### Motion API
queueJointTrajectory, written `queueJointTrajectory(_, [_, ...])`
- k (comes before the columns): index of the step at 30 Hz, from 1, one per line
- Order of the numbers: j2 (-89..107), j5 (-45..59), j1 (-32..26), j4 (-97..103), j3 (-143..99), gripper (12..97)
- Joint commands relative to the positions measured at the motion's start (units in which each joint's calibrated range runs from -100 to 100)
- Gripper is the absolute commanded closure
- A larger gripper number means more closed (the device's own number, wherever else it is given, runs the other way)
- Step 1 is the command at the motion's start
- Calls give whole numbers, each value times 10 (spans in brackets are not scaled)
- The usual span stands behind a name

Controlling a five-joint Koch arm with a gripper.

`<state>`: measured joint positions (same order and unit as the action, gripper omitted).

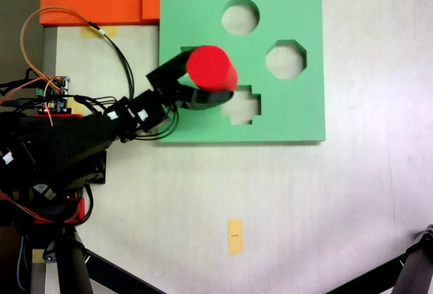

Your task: Put the cylinder block into the corresponding hole

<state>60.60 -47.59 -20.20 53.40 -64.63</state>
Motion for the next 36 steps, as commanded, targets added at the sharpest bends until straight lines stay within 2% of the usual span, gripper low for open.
queueJointTrajectory(1, [-52, 6, -18, 12, 66, 776])
queueJointTrajectory(9, [-359, 6, -60, 19, 258, 776])
queueJointTrajectory(15, [-500, 6, -67, 17, 347, 776])
queueJointTrajectory(23, [-624, 6, -67, 26, 394, 776])
queueJointTrajectory(36, [-701, 6, -74, 13, 462, 775])
